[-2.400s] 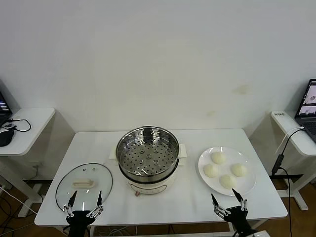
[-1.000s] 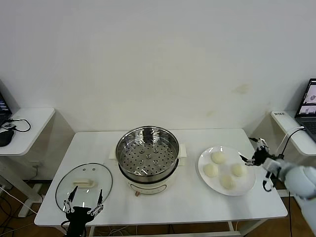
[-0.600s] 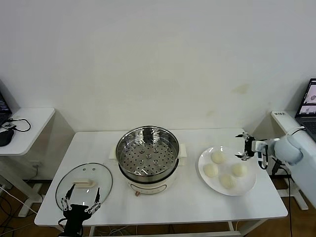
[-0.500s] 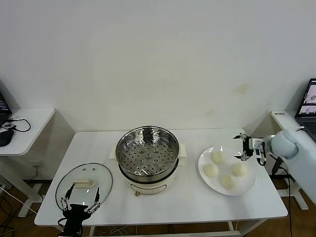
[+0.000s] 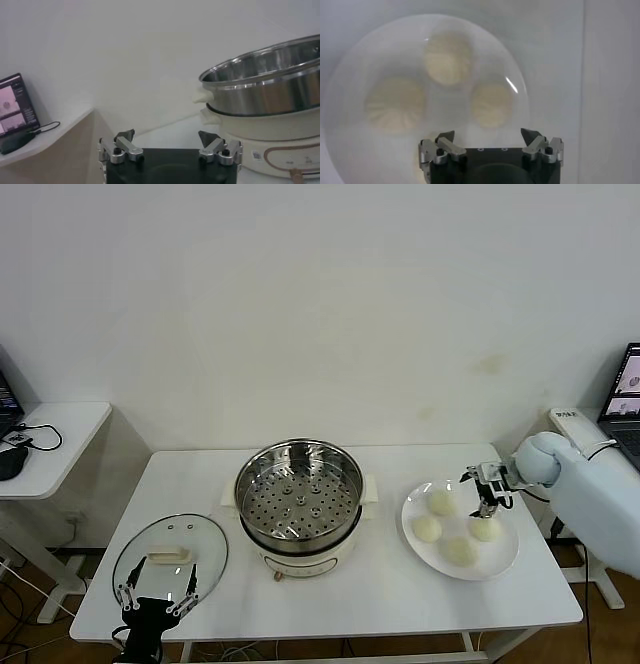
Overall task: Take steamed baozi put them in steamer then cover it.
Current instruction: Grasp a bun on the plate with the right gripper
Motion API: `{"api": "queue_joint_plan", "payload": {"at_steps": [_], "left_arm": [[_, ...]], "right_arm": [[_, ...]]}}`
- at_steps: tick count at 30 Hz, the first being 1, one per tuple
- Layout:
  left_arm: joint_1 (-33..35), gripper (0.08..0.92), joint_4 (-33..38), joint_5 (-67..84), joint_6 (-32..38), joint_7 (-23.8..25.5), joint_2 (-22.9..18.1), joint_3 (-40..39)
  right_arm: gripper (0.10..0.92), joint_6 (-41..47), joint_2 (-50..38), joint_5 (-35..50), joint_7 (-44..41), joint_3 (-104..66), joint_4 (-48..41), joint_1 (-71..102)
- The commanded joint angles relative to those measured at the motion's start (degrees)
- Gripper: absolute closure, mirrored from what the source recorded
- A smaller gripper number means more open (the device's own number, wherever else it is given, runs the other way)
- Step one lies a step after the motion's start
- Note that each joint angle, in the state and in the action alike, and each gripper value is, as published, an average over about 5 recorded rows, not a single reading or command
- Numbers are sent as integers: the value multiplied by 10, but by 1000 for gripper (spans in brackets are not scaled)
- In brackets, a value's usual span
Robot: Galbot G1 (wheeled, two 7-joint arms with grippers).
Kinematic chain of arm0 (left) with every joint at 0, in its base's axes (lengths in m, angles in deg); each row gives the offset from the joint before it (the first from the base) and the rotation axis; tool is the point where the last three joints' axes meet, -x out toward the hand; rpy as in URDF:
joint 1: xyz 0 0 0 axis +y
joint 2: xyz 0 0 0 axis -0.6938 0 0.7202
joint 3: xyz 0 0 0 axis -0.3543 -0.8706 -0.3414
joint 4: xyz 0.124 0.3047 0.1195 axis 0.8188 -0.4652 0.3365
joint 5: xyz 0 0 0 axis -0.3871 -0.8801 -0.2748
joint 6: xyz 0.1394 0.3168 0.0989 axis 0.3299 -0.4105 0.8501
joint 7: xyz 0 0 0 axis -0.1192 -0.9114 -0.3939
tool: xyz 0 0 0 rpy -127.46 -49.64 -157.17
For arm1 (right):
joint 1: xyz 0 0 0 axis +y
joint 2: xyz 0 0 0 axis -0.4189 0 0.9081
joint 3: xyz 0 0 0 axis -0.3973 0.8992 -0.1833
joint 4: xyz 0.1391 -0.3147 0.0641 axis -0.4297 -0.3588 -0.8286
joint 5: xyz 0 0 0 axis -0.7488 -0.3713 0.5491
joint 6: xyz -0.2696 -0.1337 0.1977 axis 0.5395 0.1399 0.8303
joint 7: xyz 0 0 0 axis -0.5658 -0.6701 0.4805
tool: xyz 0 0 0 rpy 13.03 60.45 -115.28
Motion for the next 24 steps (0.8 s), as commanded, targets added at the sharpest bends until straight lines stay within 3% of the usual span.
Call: {"api": "queue_joint_plan", "payload": {"at_steps": [1, 14, 24], "left_arm": [[1, 177, 0, -1, 0, 1, 1, 3], [2, 177, -1, 0, 2, 1, 1, 10], [1, 177, -2, 0, 2, 1, 1, 9]], "right_arm": [[202, -2, 55, -9, -2, 48, -65, -33], [203, -11, 107, -41, 12, 32, -130, -29], [258, -12, 124, -51, 13, 29, -147, -26]]}}
